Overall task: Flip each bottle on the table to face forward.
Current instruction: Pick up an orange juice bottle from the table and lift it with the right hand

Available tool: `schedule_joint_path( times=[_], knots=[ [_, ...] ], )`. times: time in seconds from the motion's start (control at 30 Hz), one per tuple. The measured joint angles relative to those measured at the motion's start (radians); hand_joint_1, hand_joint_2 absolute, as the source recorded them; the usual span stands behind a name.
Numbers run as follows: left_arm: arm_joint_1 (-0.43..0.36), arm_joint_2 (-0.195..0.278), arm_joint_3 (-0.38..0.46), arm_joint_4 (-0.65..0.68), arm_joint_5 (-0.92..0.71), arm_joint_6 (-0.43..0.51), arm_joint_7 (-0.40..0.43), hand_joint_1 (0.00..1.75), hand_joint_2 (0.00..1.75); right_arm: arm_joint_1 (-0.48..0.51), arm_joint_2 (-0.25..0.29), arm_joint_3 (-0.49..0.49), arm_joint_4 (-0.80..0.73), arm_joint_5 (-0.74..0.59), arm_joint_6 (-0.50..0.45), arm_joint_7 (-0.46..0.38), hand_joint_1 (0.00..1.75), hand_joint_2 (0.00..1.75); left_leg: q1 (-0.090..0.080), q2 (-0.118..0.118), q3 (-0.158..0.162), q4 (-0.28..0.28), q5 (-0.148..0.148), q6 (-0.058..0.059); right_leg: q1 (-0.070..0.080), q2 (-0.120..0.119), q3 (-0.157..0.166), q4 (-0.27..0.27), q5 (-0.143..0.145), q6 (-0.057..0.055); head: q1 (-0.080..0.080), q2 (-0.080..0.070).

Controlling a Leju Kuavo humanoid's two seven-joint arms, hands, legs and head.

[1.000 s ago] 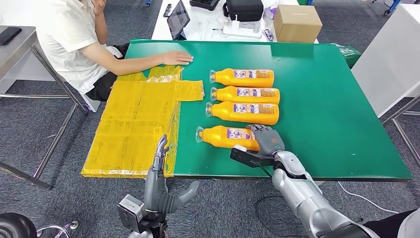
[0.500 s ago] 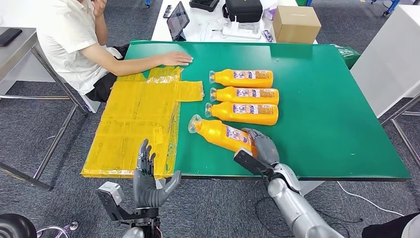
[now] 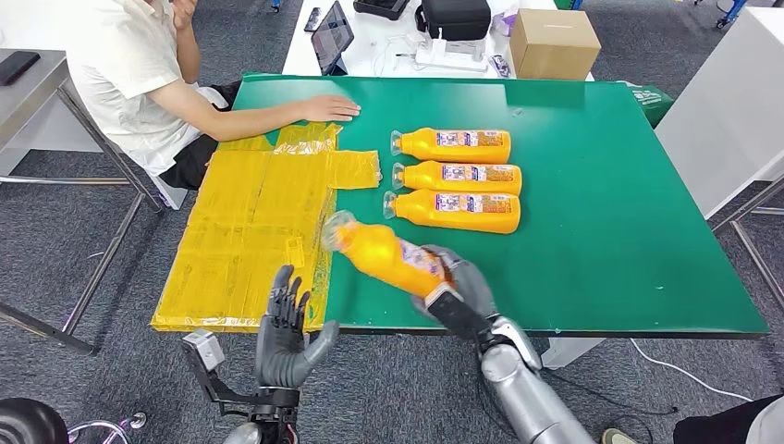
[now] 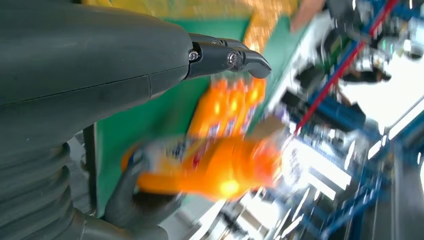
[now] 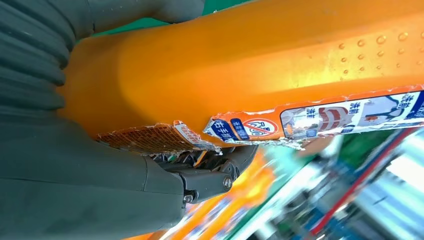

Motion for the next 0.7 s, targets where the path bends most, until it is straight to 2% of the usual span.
schedule_joint_path(
  times=[0.2, 0.5, 0.7],
  knots=[
    [-0.024, 0.006, -0.035, 0.025, -0.052, -0.062, 0.014, 0.00, 1.75, 0.024, 0.042, 0.121, -0.057, -0.015, 0.026, -0.037, 1.75, 1.75, 0.000, 0.000, -0.001, 0.000, 0.000, 0.000, 0.000, 0.000, -0.001, 0.000, 0.000, 0.000, 0.000, 0.000],
    [-0.035, 0.007, -0.035, 0.039, -0.080, -0.074, 0.012, 0.00, 1.75, 0.034, 0.051, 0.181, -0.085, -0.028, 0.032, -0.050, 1.75, 1.75, 0.000, 0.000, -0.002, 0.000, 0.000, 0.000, 0.000, 0.000, -0.002, 0.000, 0.000, 0.000, 0.000, 0.000],
    [-0.052, 0.006, -0.033, 0.049, -0.105, -0.116, 0.012, 0.00, 1.75, 0.035, 0.061, 0.222, -0.083, -0.040, 0.041, -0.070, 1.75, 1.75, 0.000, 0.000, -0.002, 0.000, 0.000, 0.000, 0.000, 0.000, -0.002, 0.000, 0.000, 0.000, 0.000, 0.000]
  ],
)
